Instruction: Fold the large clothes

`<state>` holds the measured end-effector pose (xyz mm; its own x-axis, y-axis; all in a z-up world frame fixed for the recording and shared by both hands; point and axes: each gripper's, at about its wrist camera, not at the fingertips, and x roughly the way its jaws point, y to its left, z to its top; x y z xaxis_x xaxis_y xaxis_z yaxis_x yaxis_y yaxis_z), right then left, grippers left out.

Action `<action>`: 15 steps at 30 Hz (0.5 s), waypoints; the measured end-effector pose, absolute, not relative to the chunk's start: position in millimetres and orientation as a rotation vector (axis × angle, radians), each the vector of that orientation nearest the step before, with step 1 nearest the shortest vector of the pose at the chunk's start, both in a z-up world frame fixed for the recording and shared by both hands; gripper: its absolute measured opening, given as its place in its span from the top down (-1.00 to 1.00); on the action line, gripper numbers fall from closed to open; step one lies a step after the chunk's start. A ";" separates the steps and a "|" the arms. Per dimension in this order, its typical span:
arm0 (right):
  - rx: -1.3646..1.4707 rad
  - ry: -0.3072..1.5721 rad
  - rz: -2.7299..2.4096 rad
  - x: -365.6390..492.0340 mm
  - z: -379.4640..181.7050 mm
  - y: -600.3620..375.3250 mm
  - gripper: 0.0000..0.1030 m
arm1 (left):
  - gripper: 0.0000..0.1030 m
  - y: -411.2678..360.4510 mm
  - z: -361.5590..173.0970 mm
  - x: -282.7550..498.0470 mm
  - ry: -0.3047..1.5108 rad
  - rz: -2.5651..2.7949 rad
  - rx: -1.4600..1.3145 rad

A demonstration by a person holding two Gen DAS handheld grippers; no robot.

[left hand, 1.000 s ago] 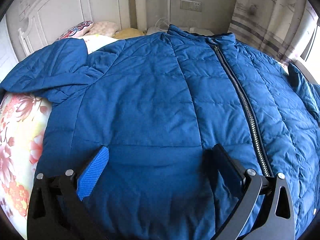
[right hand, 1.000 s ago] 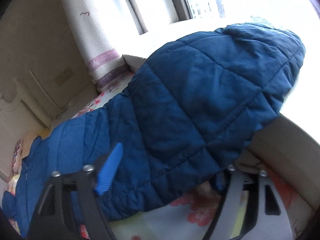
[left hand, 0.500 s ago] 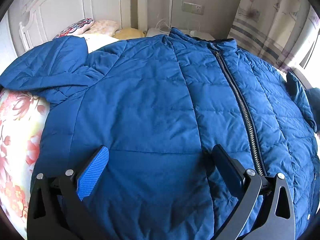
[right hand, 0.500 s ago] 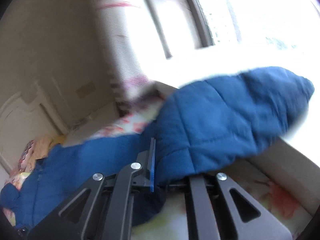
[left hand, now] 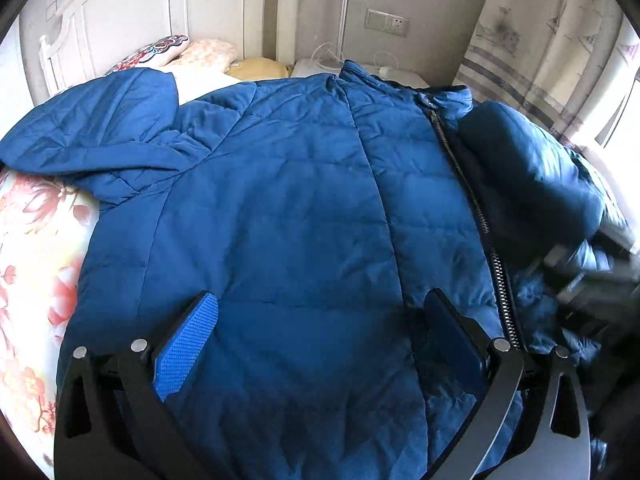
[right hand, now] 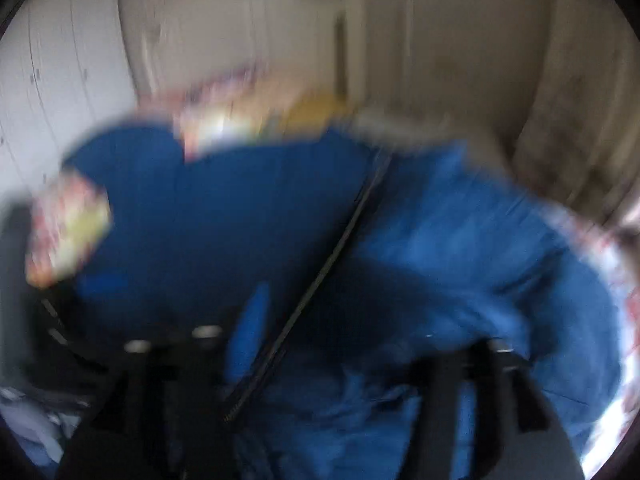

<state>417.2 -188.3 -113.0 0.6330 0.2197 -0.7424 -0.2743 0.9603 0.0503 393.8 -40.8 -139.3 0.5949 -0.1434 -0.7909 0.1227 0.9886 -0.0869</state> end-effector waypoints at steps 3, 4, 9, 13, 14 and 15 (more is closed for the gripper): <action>-0.031 0.855 0.293 408.5 -117.7 -201.2 -0.33 | -0.91 -41.2 -139.4 393.6 0.920 -0.156 -0.027; 0.010 0.861 0.306 405.6 -112.7 -205.9 -0.44 | -0.91 -41.0 -139.5 393.6 0.920 -0.157 -0.029; 0.170 0.786 0.291 333.3 -79.8 -259.7 -0.48 | -0.91 -40.8 -139.2 392.9 0.918 -0.155 -0.028; 0.346 0.726 0.133 294.9 -88.5 -320.6 -0.45 | -0.91 -43.0 -135.1 388.9 0.888 -0.114 0.001; 0.414 0.725 0.082 285.8 -98.8 -338.8 -0.40 | -0.91 -45.3 -132.8 387.3 0.875 -0.111 0.018; 0.453 0.728 0.045 283.1 -108.8 -351.8 -0.38 | -0.91 -49.6 -130.1 384.9 0.860 -0.105 0.044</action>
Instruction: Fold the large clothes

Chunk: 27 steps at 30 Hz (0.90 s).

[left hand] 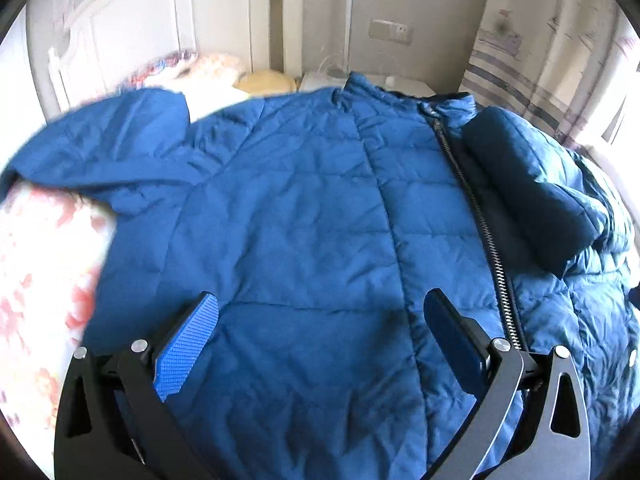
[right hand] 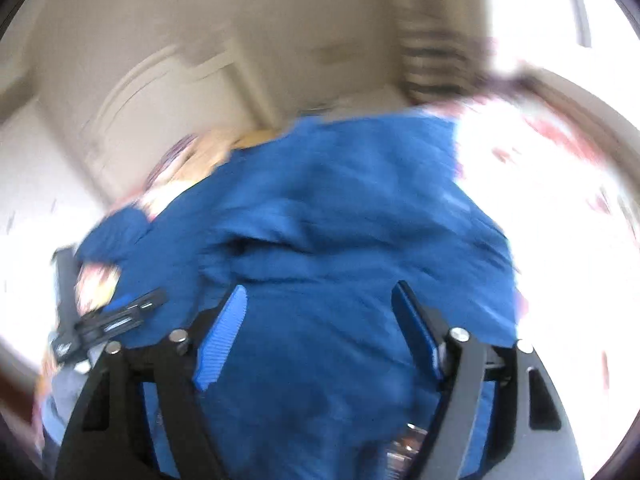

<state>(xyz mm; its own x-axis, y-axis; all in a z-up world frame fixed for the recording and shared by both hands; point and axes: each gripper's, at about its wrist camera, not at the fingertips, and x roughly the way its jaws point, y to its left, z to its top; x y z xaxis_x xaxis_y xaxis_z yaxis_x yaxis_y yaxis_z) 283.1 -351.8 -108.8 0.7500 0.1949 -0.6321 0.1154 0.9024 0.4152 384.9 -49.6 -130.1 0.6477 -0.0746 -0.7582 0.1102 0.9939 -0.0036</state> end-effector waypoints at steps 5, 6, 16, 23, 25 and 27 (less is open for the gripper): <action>0.686 0.632 -0.071 261.6 -133.5 -391.2 0.05 | -0.91 -112.0 -106.2 367.5 0.759 -0.209 0.228; 0.703 0.621 -0.073 260.1 -133.4 -394.9 0.05 | -0.91 -125.9 -101.5 365.2 0.738 -0.234 0.256; 0.836 0.426 -0.163 223.5 -133.7 -427.0 -0.09 | -0.91 -289.6 -97.4 355.1 0.578 -0.472 0.676; 0.832 0.410 -0.144 224.4 -132.9 -422.0 -0.16 | 0.11 -332.2 -118.6 376.5 0.663 -0.548 0.722; 0.829 0.409 -0.141 225.6 -133.5 -419.9 -0.18 | 0.40 -322.0 -107.6 378.0 0.636 -0.556 0.643; 0.826 0.406 -0.135 223.3 -132.2 -418.8 -0.20 | 0.48 -307.0 -89.2 381.3 0.613 -0.565 0.515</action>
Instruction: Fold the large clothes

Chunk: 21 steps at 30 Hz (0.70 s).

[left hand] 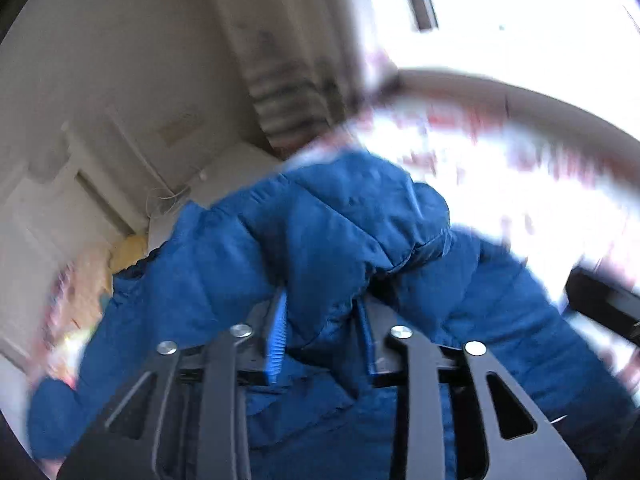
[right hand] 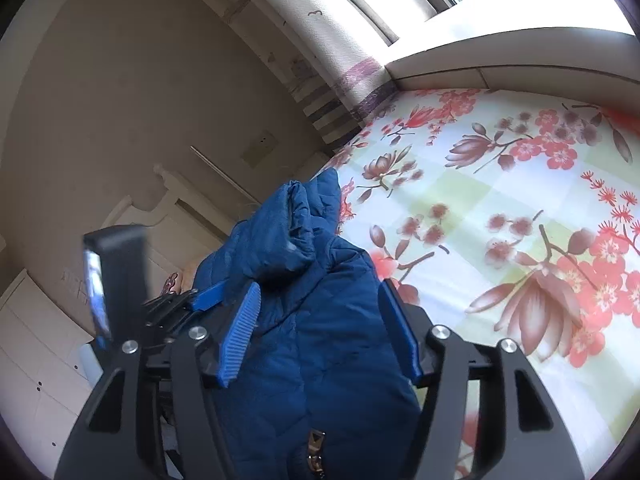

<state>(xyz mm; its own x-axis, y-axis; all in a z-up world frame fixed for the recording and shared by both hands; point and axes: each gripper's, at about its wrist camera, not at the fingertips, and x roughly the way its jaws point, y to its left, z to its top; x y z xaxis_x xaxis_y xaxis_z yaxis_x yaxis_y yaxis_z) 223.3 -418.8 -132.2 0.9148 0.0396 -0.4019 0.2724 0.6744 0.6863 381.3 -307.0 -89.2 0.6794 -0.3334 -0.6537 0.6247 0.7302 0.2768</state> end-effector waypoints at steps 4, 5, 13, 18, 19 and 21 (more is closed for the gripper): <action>0.829 0.400 -0.129 221.3 -132.5 -419.2 -0.22 | 0.50 -222.1 -41.2 405.0 0.629 -0.555 0.059; 0.829 0.401 -0.128 221.9 -132.8 -419.6 -0.22 | 0.50 -198.0 -37.3 408.7 0.635 -0.548 -0.042; 0.825 0.404 -0.119 223.1 -131.5 -418.3 -0.27 | -0.24 -14.0 -94.3 423.6 0.776 -0.398 -0.560; 0.811 0.412 -0.126 224.6 -130.8 -416.2 -0.27 | -0.32 26.3 -129.8 418.7 0.822 -0.412 -0.729; 0.810 0.413 -0.129 224.9 -130.9 -415.8 -0.27 | -0.32 31.6 -138.1 420.8 0.832 -0.416 -0.775; 0.805 0.417 -0.135 225.6 -130.7 -414.9 -0.27 | -0.32 35.6 -147.5 422.1 0.843 -0.417 -0.832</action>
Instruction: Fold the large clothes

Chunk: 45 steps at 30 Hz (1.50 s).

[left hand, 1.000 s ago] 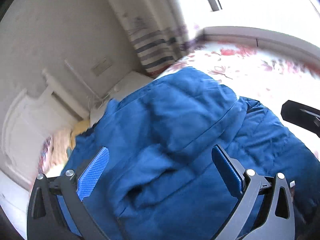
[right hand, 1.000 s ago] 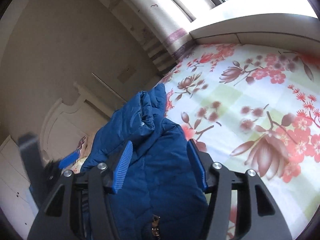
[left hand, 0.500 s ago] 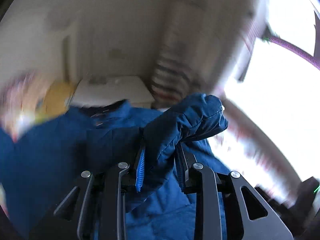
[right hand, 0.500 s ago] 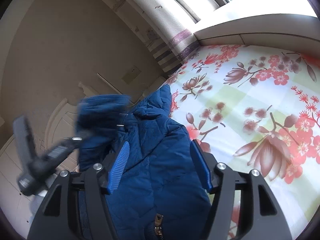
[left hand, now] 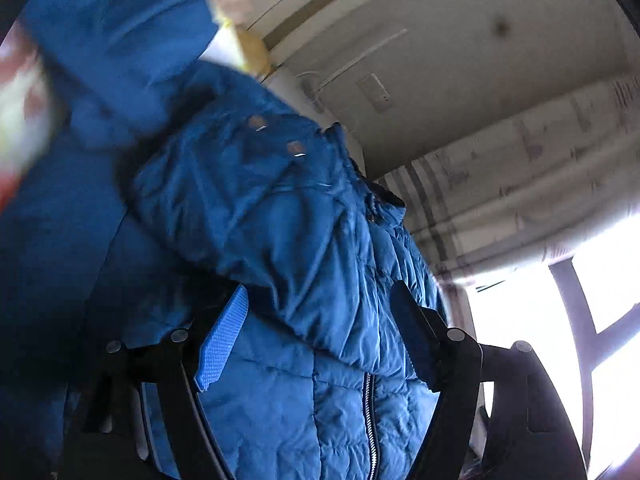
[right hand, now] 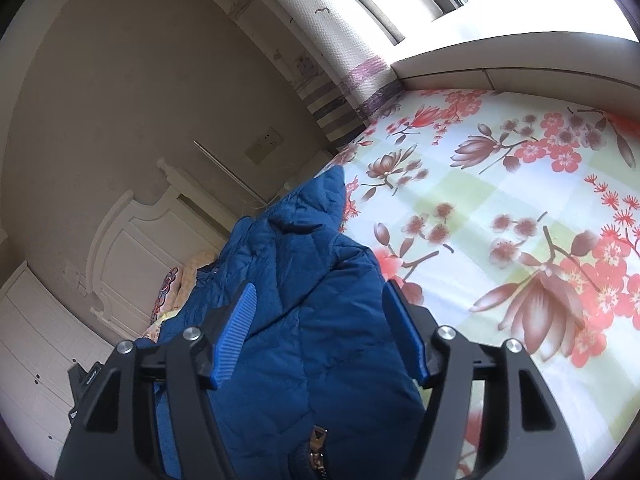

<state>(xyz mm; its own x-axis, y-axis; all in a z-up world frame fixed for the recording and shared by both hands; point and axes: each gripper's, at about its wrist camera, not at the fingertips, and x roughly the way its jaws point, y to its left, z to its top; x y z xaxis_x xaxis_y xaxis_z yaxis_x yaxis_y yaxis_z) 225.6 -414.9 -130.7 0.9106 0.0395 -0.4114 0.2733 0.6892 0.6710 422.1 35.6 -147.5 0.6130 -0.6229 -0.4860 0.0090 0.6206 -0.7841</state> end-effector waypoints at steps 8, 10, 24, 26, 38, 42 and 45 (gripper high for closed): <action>0.775 0.435 -0.146 229.2 -129.4 -411.4 -0.28 | -0.23 27.8 -146.2 437.1 0.852 -0.343 -0.844; 0.764 0.437 -0.146 229.7 -128.5 -410.1 -0.28 | 0.52 25.3 -147.6 431.4 0.826 -0.279 -0.749; 0.664 0.752 0.034 311.7 -121.1 -376.8 -0.28 | 0.83 18.9 -141.7 424.8 0.765 -0.341 -0.664; 0.678 0.785 0.036 329.4 -127.1 -378.3 -0.28 | 0.83 18.1 -142.4 424.8 0.762 -0.344 -0.664; 0.933 0.575 -0.025 305.2 -148.0 -422.1 0.95 | 0.41 44.2 -173.1 432.8 0.824 -0.424 -0.962; 0.994 0.583 -0.020 301.3 -158.3 -429.6 0.92 | 0.21 38.2 -167.5 428.9 0.799 -0.415 -0.923; 0.988 0.596 0.004 302.3 -158.6 -429.2 0.64 | 0.15 35.5 -165.7 428.0 0.787 -0.399 -0.914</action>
